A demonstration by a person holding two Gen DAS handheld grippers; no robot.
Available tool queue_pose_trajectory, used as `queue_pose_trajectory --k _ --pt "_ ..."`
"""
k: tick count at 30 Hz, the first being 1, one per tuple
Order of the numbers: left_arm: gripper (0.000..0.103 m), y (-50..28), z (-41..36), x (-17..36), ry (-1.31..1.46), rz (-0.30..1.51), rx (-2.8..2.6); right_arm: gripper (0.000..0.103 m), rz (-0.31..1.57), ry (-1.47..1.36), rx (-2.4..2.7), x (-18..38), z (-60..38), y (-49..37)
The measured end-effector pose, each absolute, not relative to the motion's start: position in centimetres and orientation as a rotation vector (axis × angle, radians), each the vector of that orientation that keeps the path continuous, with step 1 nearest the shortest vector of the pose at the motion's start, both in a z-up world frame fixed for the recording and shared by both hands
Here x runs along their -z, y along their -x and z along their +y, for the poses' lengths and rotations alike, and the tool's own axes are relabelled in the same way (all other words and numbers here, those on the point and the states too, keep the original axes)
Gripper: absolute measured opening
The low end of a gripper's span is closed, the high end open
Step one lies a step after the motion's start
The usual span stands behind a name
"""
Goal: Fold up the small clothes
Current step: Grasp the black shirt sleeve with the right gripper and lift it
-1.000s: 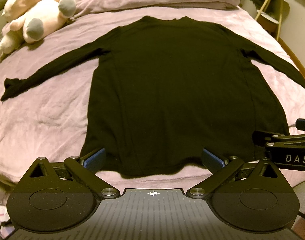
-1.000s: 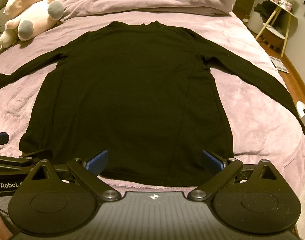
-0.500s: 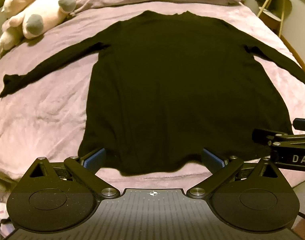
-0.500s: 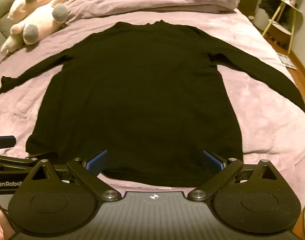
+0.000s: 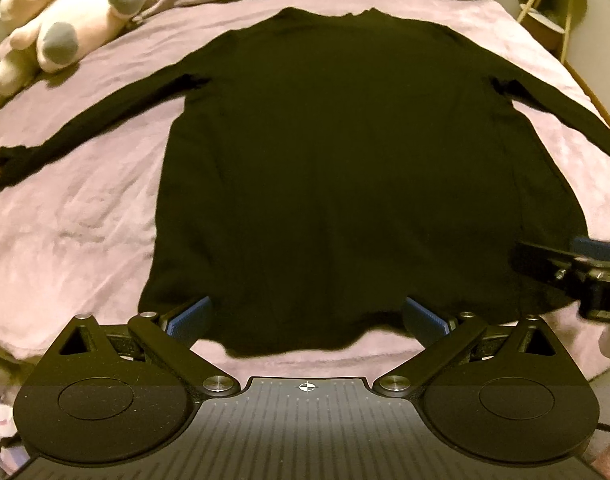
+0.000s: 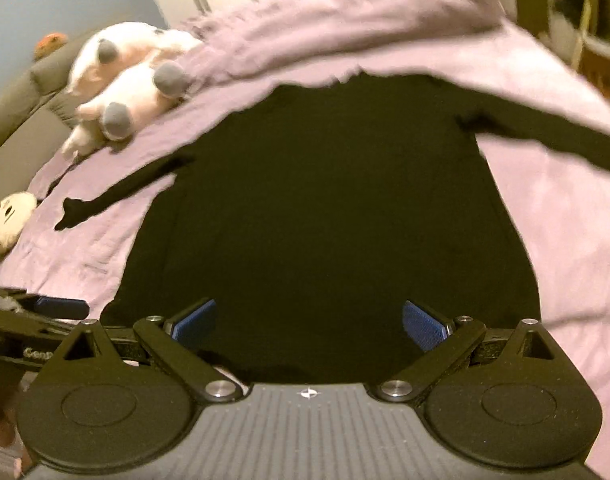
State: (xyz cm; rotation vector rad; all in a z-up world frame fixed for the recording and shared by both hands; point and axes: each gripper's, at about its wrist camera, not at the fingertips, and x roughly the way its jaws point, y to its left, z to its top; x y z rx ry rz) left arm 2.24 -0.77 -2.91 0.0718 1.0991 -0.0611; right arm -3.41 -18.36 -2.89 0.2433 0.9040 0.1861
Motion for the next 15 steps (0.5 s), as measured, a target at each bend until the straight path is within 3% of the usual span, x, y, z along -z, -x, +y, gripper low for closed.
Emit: queue_pose_trajectory --k 4,9,15 --pt "0.103 -3.7 -0.5 3.9 -0.056 1.058 0.037 0.099 0.899 -0.366 -0.133 4.3 -21.6 2.5" --pt "0.103 -6.5 -0.2 6.0 -0.075 1.016 -0.041 0.098 0.754 -0.622 -0.01 5.6 -30.2 1.6" --pt "0.103 -8.7 0.8 8.5 -0.044 1.013 -0.114 0.073 0.615 -0.896 0.217 8.7 -42.2 -0.3"
